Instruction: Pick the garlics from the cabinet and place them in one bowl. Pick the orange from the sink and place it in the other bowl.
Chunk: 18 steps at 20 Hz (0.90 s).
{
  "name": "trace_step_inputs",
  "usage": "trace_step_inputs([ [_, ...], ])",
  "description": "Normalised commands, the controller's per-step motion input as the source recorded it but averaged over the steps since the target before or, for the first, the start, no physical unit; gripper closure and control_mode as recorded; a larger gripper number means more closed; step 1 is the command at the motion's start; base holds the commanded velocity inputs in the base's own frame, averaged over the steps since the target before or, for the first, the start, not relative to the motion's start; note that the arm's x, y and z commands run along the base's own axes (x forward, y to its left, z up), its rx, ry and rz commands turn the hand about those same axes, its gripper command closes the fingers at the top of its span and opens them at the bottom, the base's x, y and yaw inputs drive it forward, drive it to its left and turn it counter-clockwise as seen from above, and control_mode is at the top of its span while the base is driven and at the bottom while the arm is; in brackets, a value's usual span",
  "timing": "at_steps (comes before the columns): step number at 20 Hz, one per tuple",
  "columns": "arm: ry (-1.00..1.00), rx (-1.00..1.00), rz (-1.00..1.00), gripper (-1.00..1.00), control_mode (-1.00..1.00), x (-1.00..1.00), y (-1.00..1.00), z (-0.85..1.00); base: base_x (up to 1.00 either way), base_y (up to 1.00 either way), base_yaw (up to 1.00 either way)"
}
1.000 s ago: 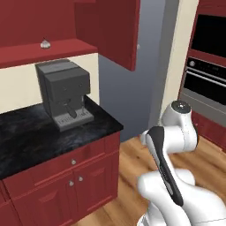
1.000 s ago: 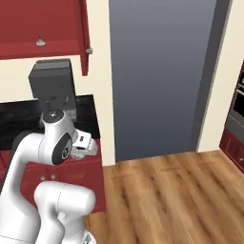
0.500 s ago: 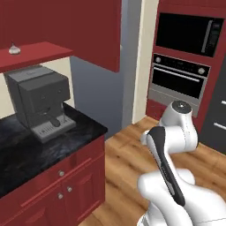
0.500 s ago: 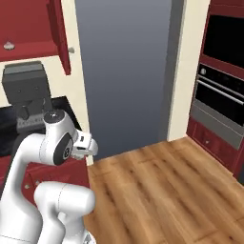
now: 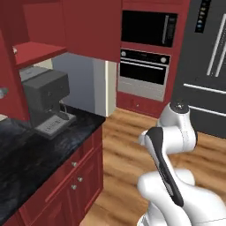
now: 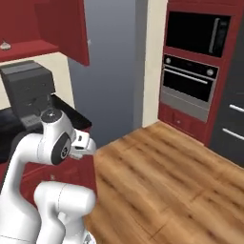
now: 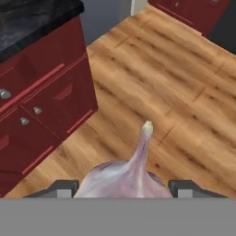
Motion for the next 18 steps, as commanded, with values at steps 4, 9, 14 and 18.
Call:
trace_step_inputs([
  [4, 0.0, 0.0, 0.0, 1.0, 1.0, 0.0, 0.0, 0.0, -0.62, 0.52, -0.61],
  [9, 0.0, 0.0, 0.0, 1.0, 1.0, 0.0, 0.0, 0.0, -0.48, 0.24, -0.58],
  [14, 0.0, 0.0, 0.0, 1.0, 1.0, 0.0, 0.0, 0.0, -0.26, 0.04, -0.55],
  [18, 0.0, 0.0, 0.0, 1.0, 1.0, 0.0, 0.0, 0.0, -0.01, 0.04, -0.51],
])
